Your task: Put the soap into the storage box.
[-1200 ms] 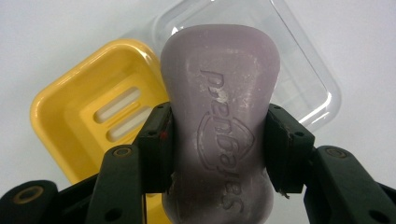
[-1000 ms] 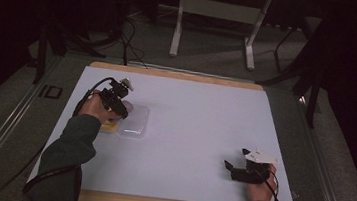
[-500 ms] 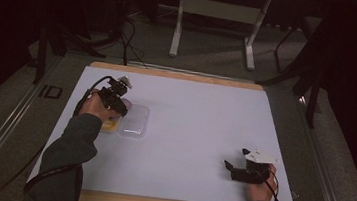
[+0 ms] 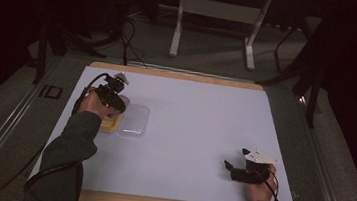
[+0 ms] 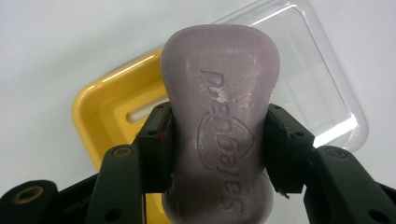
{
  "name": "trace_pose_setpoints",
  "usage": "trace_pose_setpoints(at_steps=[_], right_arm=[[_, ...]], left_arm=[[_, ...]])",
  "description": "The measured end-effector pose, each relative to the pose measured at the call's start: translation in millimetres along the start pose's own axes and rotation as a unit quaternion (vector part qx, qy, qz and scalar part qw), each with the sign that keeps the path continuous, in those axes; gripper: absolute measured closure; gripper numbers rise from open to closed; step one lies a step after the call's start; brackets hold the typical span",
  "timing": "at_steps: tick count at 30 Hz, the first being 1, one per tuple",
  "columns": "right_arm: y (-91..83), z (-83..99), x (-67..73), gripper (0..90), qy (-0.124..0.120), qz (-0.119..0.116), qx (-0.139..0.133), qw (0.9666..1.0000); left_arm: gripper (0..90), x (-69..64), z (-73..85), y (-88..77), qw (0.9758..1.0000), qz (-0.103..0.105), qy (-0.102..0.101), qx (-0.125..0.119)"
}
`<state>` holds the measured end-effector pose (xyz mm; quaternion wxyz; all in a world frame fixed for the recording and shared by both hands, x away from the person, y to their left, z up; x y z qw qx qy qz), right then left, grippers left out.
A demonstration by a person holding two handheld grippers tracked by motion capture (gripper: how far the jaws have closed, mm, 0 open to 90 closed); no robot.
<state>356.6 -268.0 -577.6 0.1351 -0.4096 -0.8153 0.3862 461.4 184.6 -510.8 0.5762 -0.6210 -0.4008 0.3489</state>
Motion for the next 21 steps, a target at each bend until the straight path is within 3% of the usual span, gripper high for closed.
trace_pose_setpoints(at_steps=[14,21], right_arm=[[-0.1,0.1,0.5,14.9,-0.001,0.003,0.001,1.0],[0.0,0.0,0.5,14.9,-0.002,0.004,0.001,1.0]], left_arm=[[49.9,16.5,4.7,10.5,0.9984,-0.005,-0.055,0.01],[49.9,19.2,7.3,17.3,0.9978,-0.001,-0.065,0.015]])
Point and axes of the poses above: each handheld gripper's, and its own axes: y roughly forward along the jaws, z roughly out of its underside, x roughly to its left, the point moved 7 cm from there along y, roughly forward along the jaws, and after that the axes turned 12 degrees about x, right-handed, at the moved point
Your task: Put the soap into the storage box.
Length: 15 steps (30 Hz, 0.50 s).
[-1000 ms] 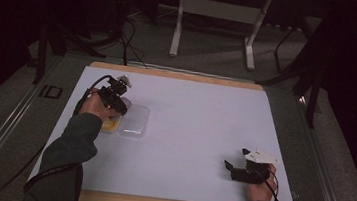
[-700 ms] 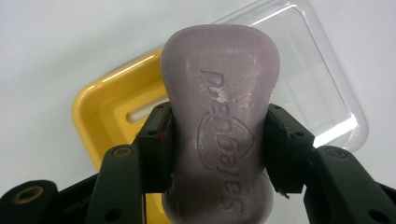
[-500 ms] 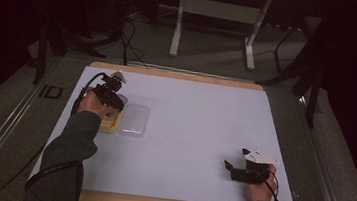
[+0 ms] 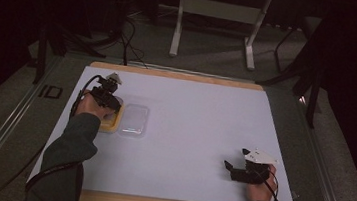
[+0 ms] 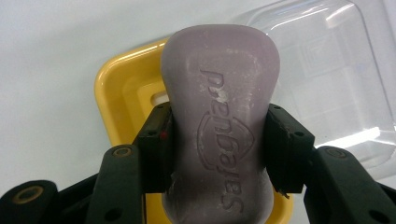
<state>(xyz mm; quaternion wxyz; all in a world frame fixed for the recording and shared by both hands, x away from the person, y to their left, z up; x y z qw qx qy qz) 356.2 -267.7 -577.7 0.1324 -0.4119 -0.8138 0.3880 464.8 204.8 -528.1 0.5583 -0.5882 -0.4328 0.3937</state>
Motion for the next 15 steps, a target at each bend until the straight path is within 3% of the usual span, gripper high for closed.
trace_pose_setpoints(at_steps=[15], right_arm=[[-0.3,0.0,-0.1,14.9,0.001,0.001,-0.002,1.0]], left_arm=[[49.9,6.3,4.4,11.6,0.9997,0.01,-0.023,0.006]])
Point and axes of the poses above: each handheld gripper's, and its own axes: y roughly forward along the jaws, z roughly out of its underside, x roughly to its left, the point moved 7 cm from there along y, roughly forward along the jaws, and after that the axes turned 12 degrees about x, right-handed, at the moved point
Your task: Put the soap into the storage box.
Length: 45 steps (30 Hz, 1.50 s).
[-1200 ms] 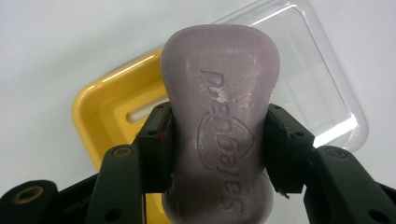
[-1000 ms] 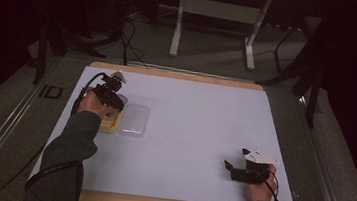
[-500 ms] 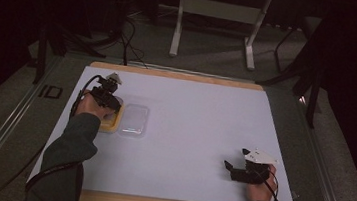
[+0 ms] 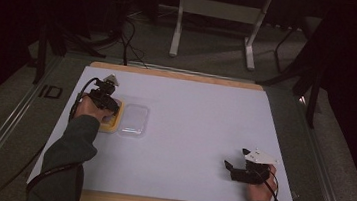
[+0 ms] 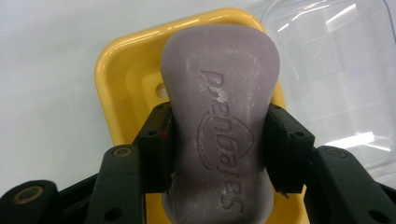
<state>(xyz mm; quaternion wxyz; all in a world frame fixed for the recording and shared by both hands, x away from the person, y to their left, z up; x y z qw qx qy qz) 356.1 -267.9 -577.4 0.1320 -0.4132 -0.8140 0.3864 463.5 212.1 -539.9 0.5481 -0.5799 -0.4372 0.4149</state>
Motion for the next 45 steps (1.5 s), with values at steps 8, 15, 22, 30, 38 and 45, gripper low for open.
trace_pose_setpoints(at_steps=[8,15,22,30,38,45], right_arm=[[0.1,0.0,0.0,14.9,0.0,0.0,0.0,1.0],[0.1,0.0,0.0,14.9,-0.001,0.0,0.0,1.0],[0.1,0.0,0.1,14.9,-0.001,0.0,0.0,1.0],[0.3,-0.1,0.2,14.9,-0.002,0.001,0.0,1.0],[0.4,-0.1,0.5,14.9,-0.003,0.001,0.0,1.0],[0.4,-0.1,0.5,14.9,-0.002,0.001,0.001,1.0]], left_arm=[[49.8,3.1,2.6,7.4,0.9999,0.003,-0.011,0.005],[49.8,3.5,4.7,13.6,0.9997,0.005,-0.021,0.007],[49.7,1.2,6.2,18.1,0.9995,0.004,-0.033,0.0],[46.8,1.1,8.7,19.9,0.9996,0.003,-0.03,-0.002],[35.9,2.3,11.8,15.0,0.9995,-0.004,-0.021,-0.024],[33.2,1.6,12.7,3.5,0.9989,-0.008,-0.01,-0.045]])
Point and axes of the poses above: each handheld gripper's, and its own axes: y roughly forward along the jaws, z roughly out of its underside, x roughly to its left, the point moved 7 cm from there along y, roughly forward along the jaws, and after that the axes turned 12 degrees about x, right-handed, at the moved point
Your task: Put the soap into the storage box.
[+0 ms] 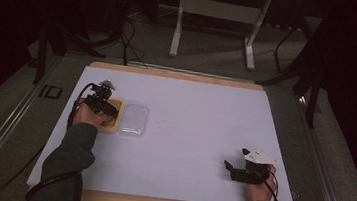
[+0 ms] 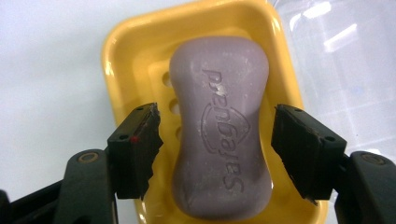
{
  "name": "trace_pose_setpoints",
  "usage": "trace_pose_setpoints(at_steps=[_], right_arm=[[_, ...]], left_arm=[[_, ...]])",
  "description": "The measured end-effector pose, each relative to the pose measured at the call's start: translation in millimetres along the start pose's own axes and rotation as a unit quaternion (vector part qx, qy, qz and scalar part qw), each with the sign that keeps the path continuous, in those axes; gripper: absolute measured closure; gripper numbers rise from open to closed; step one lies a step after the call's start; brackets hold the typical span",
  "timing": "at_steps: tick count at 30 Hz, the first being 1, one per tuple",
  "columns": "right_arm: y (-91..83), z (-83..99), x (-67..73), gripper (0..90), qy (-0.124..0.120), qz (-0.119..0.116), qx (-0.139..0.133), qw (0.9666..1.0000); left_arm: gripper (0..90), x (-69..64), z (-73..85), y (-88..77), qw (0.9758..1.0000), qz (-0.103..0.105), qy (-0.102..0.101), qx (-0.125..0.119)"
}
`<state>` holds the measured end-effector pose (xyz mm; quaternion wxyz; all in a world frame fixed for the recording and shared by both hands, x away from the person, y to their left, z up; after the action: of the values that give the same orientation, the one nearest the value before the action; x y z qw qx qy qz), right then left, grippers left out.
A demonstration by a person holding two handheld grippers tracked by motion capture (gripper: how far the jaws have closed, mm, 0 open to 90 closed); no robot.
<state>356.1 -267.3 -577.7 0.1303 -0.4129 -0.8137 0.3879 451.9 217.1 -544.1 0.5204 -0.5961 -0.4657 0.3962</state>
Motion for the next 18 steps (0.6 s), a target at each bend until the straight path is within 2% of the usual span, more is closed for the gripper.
trace_pose_setpoints(at_steps=[6,7,8,9,11,18], right_arm=[[0.0,0.0,-0.1,14.9,-0.001,0.0,0.001,1.0],[0.1,0.0,0.1,14.9,-0.001,0.001,0.0,1.0],[0.1,0.0,0.1,14.9,-0.001,0.001,0.0,1.0],[0.1,0.0,0.1,14.9,-0.001,0.001,0.001,1.0],[0.1,0.0,0.1,14.9,0.0,0.001,0.001,1.0],[0.0,0.0,-0.1,14.9,0.001,0.0,0.0,1.0]], left_arm=[[30.9,-6.1,-0.8,-11.4,0.9996,-0.005,0.017,-0.023],[30.8,-11.0,-1.4,-17.4,0.9989,0.001,0.027,-0.037],[30.8,-11.0,-1.4,-17.4,0.9989,0.001,0.027,-0.037],[30.8,-15.3,-1.4,-21.7,0.9982,0.002,0.037,-0.048],[30.8,-17.6,-1.1,-23.8,0.9977,0.005,0.045,-0.051],[30.6,-31.8,3.4,-29.9,0.9933,0.022,0.08,-0.08]])
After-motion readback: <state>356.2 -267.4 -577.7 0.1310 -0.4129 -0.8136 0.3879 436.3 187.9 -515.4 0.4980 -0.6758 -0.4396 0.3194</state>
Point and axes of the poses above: each handheld gripper's, and its own axes: y roughly forward along the jaws, z roughly out of its underside, x roughly to its left, the point moved 7 cm from there along y, roughly forward along the jaws, and after that the axes turned 12 degrees about x, right-handed, at the moved point
